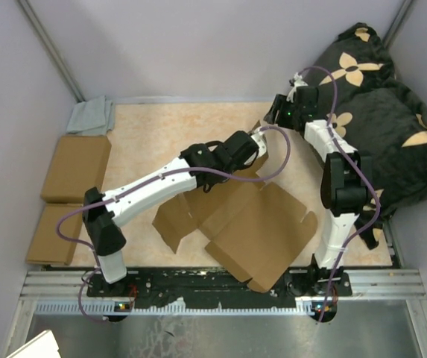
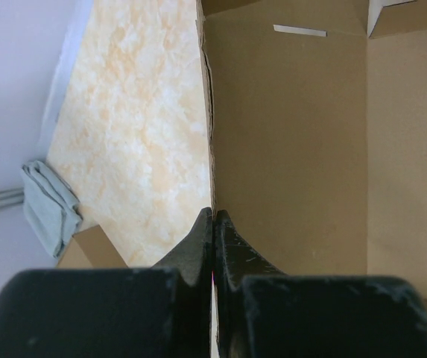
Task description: Fold the paper box
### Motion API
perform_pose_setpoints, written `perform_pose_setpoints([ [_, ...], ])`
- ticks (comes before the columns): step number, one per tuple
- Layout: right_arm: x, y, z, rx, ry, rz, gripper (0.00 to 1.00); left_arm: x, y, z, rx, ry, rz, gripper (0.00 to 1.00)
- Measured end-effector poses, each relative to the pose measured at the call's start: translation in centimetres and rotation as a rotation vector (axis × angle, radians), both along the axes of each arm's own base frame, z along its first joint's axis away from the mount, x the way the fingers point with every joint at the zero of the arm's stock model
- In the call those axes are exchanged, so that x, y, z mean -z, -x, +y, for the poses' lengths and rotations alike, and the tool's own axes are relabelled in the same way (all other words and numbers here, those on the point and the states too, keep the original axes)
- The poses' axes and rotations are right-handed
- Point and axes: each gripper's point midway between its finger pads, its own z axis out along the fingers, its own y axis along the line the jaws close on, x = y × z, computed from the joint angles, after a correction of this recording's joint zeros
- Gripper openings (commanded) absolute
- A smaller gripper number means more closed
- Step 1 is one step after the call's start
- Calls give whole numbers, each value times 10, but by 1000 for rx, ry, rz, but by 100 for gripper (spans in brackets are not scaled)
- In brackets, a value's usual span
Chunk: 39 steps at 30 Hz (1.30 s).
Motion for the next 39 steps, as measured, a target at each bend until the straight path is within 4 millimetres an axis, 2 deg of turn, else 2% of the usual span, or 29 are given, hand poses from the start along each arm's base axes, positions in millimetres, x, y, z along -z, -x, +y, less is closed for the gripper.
perform_pose_setpoints([
  [5, -7, -27, -16, 12, -13, -26, 54, -21, 10, 8, 45, -1, -58, 0],
  [7, 1, -31, -19, -5, -25, -11, 53, -29, 10, 11, 50, -8, -85, 0],
  [9, 13, -26, -15, -41, -41, 24, 53, -32, 8, 14, 47, -31, -117, 0],
  [13, 41, 3, 4, -152, -105, 86, 53, -22, 7, 16, 50, -100, -157, 0],
  [17, 78, 57, 22, -252, -201, 183, 52, -8, 8, 21, 56, -168, -167, 0],
  [20, 86, 77, 33, -304, -259, 215, 52, -8, 6, 24, 44, -183, -185, 0],
  [23, 81, 83, 40, -333, -281, 190, 52, -8, 5, 24, 37, -187, -198, 0],
  [26, 65, 90, 44, -342, -278, 147, 52, -7, 5, 25, 33, -195, -204, 0],
  [28, 52, 86, 43, -327, -259, 109, 52, -5, 5, 26, 31, -204, -208, 0],
  [34, 27, 60, 27, -211, -184, 31, 52, -3, 14, 20, 51, -221, -219, 0],
  [39, 1, 20, 22, -163, -156, -41, 52, -4, 24, 11, 79, -220, -226, 0],
])
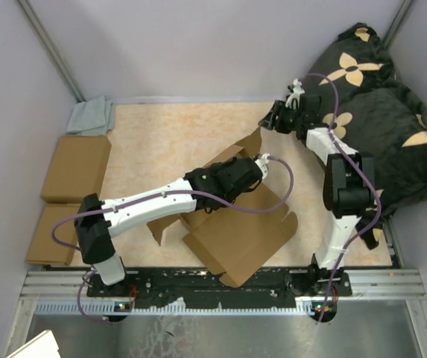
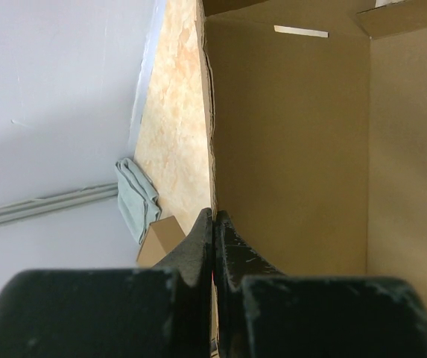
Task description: Fold the paper box
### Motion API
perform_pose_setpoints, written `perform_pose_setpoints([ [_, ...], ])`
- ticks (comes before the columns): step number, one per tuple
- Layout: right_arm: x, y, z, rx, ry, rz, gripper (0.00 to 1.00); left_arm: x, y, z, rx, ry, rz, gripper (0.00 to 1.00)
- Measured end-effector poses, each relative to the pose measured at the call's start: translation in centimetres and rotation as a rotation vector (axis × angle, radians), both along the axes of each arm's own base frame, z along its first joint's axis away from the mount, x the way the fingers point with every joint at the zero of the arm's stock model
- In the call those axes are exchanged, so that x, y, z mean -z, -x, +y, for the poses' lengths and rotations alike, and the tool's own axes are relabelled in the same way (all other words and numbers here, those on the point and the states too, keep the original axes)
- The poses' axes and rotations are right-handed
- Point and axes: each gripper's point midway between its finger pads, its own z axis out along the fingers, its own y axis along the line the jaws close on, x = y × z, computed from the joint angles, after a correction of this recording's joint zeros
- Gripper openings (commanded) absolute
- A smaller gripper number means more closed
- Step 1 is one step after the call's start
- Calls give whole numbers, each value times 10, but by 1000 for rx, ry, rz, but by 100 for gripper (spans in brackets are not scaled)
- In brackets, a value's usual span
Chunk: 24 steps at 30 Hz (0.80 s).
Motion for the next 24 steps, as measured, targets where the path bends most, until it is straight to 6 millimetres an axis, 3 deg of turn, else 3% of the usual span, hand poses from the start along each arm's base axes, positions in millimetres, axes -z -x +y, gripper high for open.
perform_pose_setpoints([
  [4, -7, -25, 4, -11, -9, -28, 51, 2, 2, -1, 5, -5, 0, 0],
  [7, 2, -27, 9, -47, -26, -2, 51, 6, 3, 1, 0, -19, -1, 0],
  [11, 25, -1, 16, -99, -54, 71, 51, 7, 2, 4, -10, -29, -9, 0],
  [16, 52, 59, 21, -158, -95, 180, 51, 6, 2, 5, -16, -35, -15, 0],
  [21, 31, 96, 23, -196, -118, 148, 51, 7, 2, 6, -21, -42, -21, 0],
  [24, 14, 104, 24, -208, -116, 96, 52, 8, 3, 4, -19, -50, -23, 0],
])
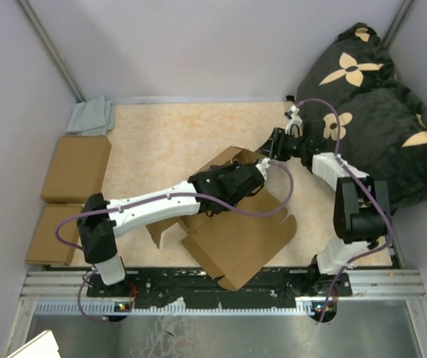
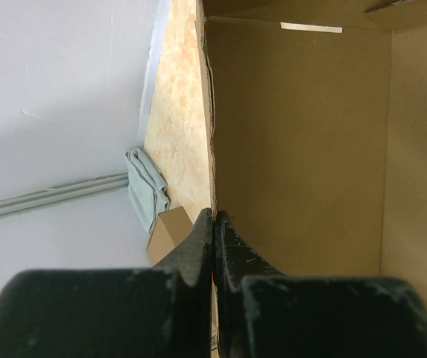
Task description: Fold the paper box
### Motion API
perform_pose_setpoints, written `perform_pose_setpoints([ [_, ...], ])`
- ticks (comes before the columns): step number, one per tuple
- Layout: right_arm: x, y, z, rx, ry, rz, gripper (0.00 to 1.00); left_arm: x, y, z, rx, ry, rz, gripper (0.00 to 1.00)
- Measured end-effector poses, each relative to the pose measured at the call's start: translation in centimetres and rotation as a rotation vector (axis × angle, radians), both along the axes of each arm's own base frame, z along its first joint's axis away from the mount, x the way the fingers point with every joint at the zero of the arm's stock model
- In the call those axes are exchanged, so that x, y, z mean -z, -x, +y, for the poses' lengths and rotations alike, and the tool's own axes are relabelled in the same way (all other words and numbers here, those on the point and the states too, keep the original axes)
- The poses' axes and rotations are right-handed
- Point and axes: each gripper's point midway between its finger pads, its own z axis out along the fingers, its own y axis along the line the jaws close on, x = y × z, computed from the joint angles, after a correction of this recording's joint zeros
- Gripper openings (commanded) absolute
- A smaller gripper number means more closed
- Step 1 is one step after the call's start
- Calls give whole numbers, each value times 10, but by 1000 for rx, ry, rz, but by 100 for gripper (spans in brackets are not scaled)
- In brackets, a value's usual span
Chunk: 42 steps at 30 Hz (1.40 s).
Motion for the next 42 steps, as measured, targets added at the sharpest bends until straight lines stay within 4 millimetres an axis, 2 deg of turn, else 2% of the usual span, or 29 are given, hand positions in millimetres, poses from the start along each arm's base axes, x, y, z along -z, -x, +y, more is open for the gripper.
perform_pose_setpoints([
  [4, -17, 17, -1, -4, 0, -51, 53, 6, 1, -3, 1, -21, 0, 0],
  [7, -21, 26, -1, -16, 1, -68, 53, 10, 1, -4, -2, -37, -3, 0],
  [16, 14, 66, 1, -40, 11, -20, 57, 14, 1, -5, -16, -67, -19, 0],
  [21, 16, 81, 9, -68, -17, -85, 58, 15, 2, -5, -15, -67, -19, 2],
  [29, -10, 76, 34, -140, -56, -308, 58, 21, 1, -7, -20, -84, -15, 3],
  [37, 1, 64, 42, -146, -105, -373, 58, 21, 2, -7, -24, -75, -13, 3],
  [42, -6, 61, 49, -165, -134, -425, 58, 21, 2, -8, -24, -76, -12, 3],
])
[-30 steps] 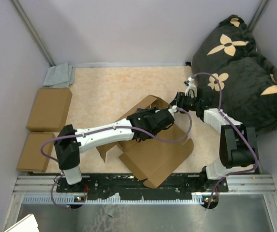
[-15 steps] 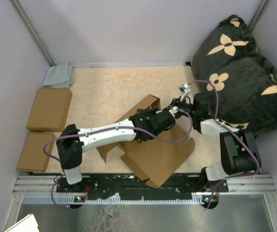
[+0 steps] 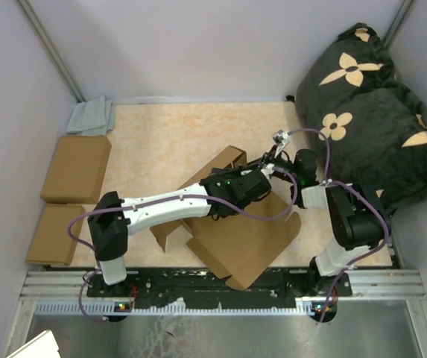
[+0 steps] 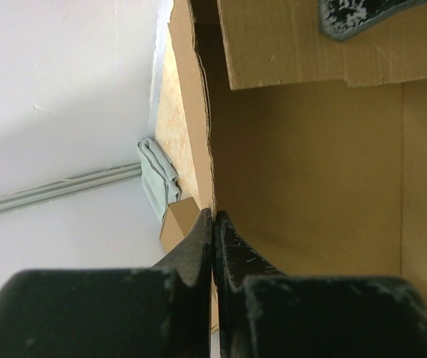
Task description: Fold the paper box
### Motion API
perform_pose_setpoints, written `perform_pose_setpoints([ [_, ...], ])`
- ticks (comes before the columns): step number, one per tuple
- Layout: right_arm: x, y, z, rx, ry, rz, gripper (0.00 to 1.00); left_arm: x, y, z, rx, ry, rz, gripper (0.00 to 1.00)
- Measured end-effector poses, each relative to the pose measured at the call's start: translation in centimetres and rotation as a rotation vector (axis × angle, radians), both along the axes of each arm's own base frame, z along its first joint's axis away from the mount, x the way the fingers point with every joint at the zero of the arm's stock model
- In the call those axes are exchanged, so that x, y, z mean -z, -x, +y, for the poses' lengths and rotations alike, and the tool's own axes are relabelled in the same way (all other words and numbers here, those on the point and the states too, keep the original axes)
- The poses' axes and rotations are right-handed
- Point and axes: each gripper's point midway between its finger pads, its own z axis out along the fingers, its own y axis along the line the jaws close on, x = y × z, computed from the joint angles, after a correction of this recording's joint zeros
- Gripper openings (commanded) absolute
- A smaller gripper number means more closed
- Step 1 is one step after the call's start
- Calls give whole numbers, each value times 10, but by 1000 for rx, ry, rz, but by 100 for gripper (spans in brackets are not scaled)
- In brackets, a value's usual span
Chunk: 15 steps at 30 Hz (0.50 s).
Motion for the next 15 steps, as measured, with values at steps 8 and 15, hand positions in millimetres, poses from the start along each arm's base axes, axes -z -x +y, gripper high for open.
perform_pose_setpoints([
  [8, 3, 3, 14, -54, -11, -27, 55, 2, -1, -2, 1, -1, 4, 3],
  [15, 12, -1, 14, -33, 18, -19, 23, 2, -1, -3, 1, -5, 7, 4],
])
